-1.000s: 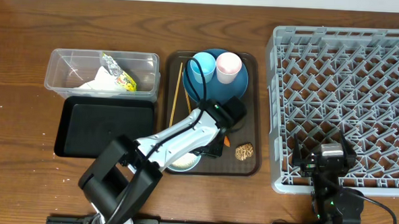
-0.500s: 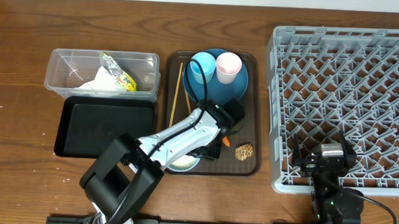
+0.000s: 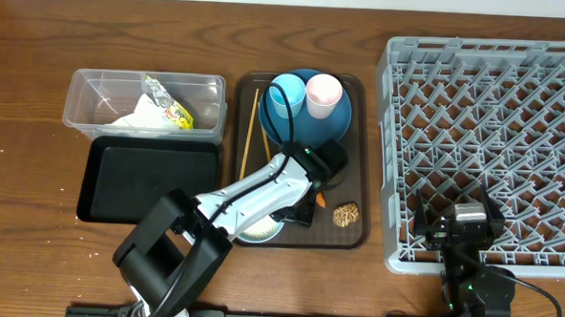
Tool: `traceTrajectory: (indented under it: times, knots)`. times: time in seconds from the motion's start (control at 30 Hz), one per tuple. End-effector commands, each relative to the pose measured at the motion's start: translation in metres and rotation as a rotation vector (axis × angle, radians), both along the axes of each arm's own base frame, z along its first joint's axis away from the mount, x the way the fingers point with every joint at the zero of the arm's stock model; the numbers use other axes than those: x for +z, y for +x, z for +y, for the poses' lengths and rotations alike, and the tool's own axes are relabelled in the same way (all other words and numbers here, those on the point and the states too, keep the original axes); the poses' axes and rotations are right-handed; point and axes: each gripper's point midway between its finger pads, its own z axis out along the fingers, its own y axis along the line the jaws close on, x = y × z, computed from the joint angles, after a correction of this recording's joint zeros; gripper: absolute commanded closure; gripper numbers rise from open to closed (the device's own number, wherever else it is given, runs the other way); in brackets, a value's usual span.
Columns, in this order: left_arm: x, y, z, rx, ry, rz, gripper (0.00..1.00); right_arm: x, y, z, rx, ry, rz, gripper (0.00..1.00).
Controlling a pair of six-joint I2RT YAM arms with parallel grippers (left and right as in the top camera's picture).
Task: Sort waste into correct bins and load items into the dishwasher rack
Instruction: 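Grip the rim of the white rice bowl with the left gripper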
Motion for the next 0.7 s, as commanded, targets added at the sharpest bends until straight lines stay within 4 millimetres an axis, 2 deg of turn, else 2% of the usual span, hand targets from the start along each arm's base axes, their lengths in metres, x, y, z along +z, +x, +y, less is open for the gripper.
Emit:
traceTrajectory:
  times: [0.0,0.33,0.67]
  knots:
    - [-0.0082,-0.0069,0.003,-0.016,0.007,0.035,0.36,-0.0012,0.0,-0.0012,-0.003,-0.006,0.003,0.01]
    - [-0.0113,-0.0096,0.0041,-0.018,0.006,0.044,0.47,-0.0012,0.0,-0.0012,-0.003,-0.006,0.003,0.01]
    - [-0.0177,-0.0103,0.0045,-0.018,0.016,0.056,0.49,-0.0012,0.0,-0.0012,-0.003,-0.006,0.003,0.01]
